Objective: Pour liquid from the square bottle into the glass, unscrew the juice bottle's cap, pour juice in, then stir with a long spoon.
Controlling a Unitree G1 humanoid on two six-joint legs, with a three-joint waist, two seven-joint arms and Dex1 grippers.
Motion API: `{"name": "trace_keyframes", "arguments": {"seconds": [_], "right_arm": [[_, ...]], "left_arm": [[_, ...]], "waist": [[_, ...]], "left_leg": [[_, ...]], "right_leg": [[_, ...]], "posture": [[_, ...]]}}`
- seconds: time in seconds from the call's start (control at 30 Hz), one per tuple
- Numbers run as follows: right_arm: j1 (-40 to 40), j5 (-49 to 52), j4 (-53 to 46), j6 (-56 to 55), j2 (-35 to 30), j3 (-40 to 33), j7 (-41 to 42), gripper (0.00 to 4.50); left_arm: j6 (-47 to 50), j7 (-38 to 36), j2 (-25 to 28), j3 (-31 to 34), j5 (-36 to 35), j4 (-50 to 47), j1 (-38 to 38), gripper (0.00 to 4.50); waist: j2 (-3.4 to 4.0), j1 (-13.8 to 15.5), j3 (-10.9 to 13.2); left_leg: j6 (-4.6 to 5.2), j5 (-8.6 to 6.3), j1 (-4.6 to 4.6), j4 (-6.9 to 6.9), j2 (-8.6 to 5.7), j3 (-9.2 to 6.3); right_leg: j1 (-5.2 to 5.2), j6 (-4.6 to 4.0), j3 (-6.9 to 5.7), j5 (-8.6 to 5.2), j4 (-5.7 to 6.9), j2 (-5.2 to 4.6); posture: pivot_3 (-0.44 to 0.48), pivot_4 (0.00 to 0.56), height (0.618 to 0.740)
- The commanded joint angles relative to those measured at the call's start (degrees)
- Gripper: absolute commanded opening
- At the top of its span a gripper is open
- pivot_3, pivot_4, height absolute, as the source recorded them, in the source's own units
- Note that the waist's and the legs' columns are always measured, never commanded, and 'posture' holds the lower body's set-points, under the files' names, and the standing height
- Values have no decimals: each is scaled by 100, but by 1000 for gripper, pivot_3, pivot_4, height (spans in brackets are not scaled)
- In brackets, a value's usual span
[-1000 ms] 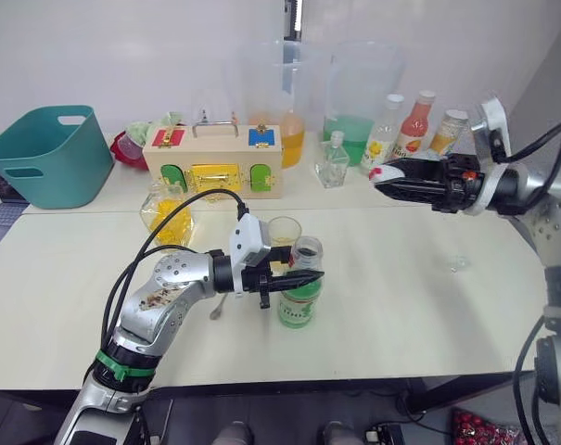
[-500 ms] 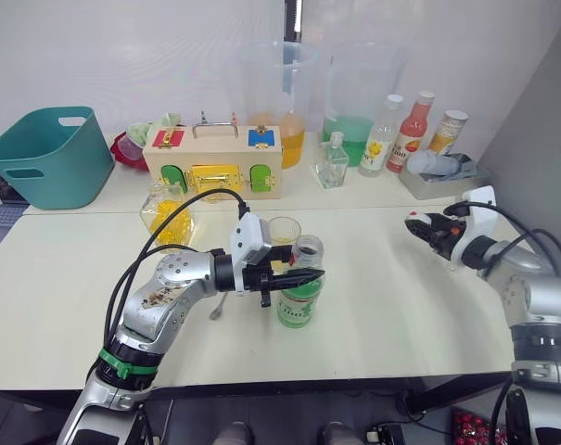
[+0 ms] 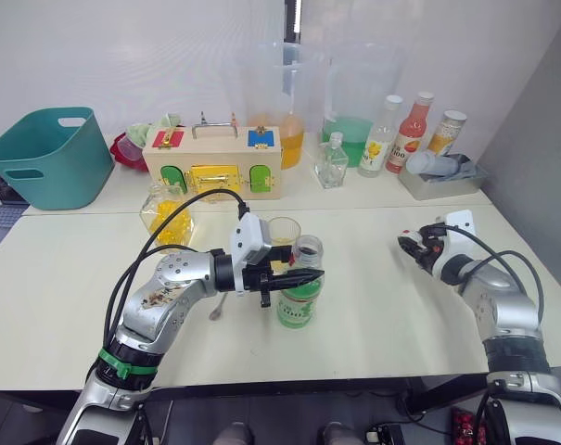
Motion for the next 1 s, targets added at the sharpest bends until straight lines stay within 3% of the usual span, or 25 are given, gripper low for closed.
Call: {"name": "trace_keyframes", "arguments": {"seconds": [0.03, 0.27, 0.33, 0.53, 0.87, 1.0], "right_arm": [[-47, -62, -23, -75, -31, -96, -133, 1676], [-8, 39, 138, -12, 184, -220, -229, 1676], [34, -33, 222, -93, 186, -205, -249, 2644], [73, -1, 94, -55, 240, -209, -306, 4465], [-220, 626, -1063, 424, 106, -363, 74, 4465], [-1027, 838, -1177, 693, -614, -469, 598, 4465]], "left_arm": [[-41, -16, 44, -30, 139, 0, -2, 1398], [-48, -19, 50, -26, 154, 7, 0, 1398], [-57, -11, 35, -32, 163, 7, -5, 1398], [-62, -6, 34, -24, 165, 4, -1, 1398], [-50, 3, 66, 11, 156, -37, 32, 1398], [122, 40, 120, 89, 50, -122, 40, 1398]], "waist": [[0, -4, 0], [0, -17, 0], [0, -11, 0], [1, -22, 0], [1, -20, 0], [3, -9, 1]], "left_leg": [[0, 0, 1, 0, 0, 0], [0, 0, 17, -4, 2, 0], [0, 0, 19, -5, 2, 0], [0, 0, 20, -5, 2, 0], [0, 0, 21, -5, 3, 0], [0, 0, 19, -3, 1, -1]], "right_leg": [[0, 0, 0, 0, 0, 0], [17, 0, 0, 0, -4, 2], [20, 0, 0, 0, -5, 2], [21, 0, 0, 0, -5, 2], [22, 1, 0, 0, -6, 3], [22, 1, -1, -1, -8, 1]], "posture": [[0, 150, 740], [0, 150, 740], [0, 150, 740], [0, 150, 740], [0, 150, 740], [0, 150, 740]]}}
